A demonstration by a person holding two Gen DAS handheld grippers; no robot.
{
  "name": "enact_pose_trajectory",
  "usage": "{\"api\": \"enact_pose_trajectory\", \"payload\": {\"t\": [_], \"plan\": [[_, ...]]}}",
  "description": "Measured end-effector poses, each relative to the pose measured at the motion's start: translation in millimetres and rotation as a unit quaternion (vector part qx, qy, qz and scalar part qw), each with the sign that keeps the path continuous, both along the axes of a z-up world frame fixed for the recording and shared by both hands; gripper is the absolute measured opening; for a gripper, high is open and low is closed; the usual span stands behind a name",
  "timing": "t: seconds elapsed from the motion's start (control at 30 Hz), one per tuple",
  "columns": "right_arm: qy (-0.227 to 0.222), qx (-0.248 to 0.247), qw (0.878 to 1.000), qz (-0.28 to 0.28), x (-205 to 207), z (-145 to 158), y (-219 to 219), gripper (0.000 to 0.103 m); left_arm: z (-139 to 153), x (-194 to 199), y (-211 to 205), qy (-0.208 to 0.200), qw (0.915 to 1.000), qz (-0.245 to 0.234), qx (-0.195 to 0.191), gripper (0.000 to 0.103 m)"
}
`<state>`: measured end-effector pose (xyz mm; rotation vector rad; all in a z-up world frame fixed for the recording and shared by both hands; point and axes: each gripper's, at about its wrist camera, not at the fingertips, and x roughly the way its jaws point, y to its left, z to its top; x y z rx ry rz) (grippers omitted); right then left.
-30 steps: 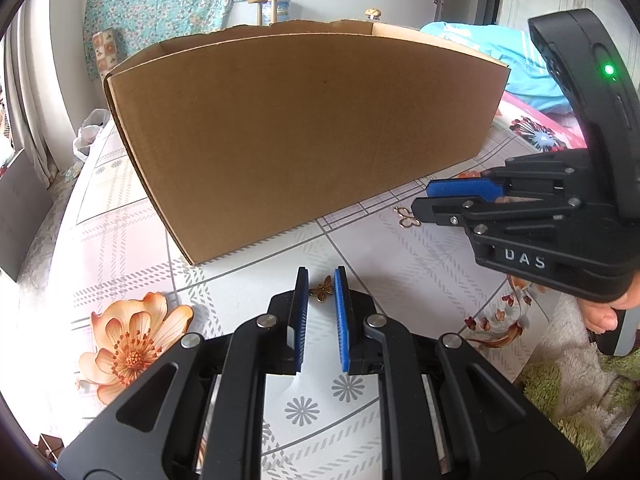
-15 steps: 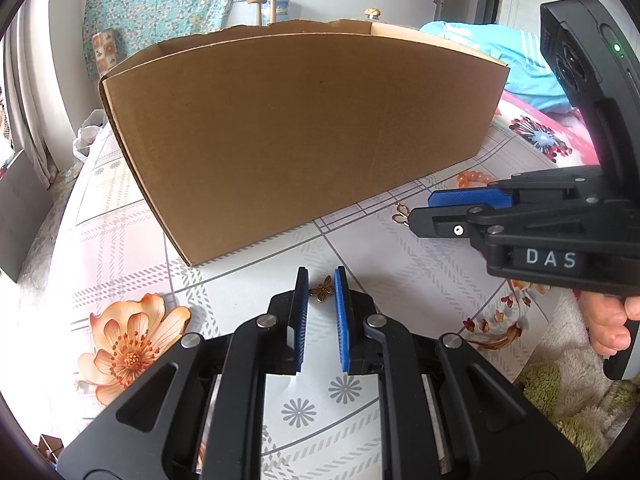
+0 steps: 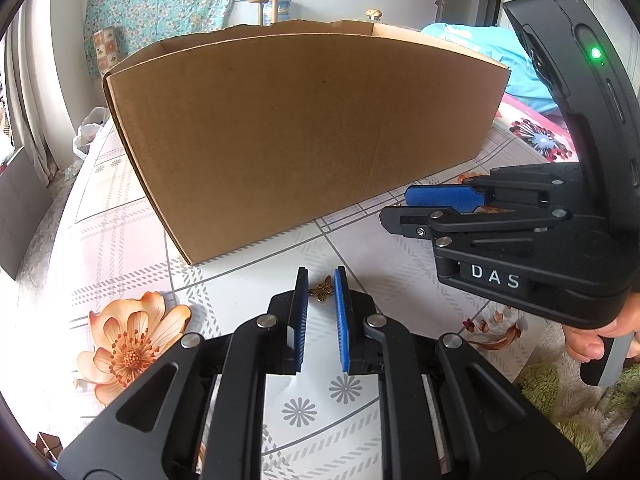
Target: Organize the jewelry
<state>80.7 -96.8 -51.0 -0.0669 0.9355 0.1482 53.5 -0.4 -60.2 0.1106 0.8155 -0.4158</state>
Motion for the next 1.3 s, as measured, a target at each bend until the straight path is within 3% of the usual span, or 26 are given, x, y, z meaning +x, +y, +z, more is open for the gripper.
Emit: {"api": "enact_pose_trajectory", "payload": {"t": [0.07,0.13,0.27,0.3,0.33,0.77,0.9,1.03,1.3], "plan": [[0.001,0.001,1.000,0.003,3,-1,-2,0.025,0,0,0,0.000,1.0000,0.000,0.000,0.012],[0.003,0.005,1.000,0.005,5,0,-3,0.015,0,0,0,0.000,1.0000,0.000,0.000,0.012],[0.007,0.017,1.000,0.004,3,-1,-8,0.014,0,0,0,0.000,1.0000,0.000,0.000,0.012],[0.007,0.021,1.000,0.004,3,-1,-9,0.005,0,0,0,0.000,1.0000,0.000,0.000,0.012],[0.011,0.027,1.000,0.007,4,-1,-9,0.004,0,0,0,0.000,1.0000,0.000,0.000,0.012],[0.037,0.024,0.997,0.059,-5,0,-5,0.004,0,0,1,0.000,1.0000,0.000,0.001,0.012],[0.049,0.020,0.996,0.072,-7,1,-4,0.008,0,0,1,0.000,1.0000,0.000,0.001,0.012],[0.055,0.035,0.995,0.074,-11,4,-9,0.027,0,0,0,0.000,1.0000,0.001,0.001,0.012],[0.048,0.053,0.995,0.073,-13,5,-23,0.029,0,0,0,0.000,1.0000,0.000,0.001,0.012]]}}
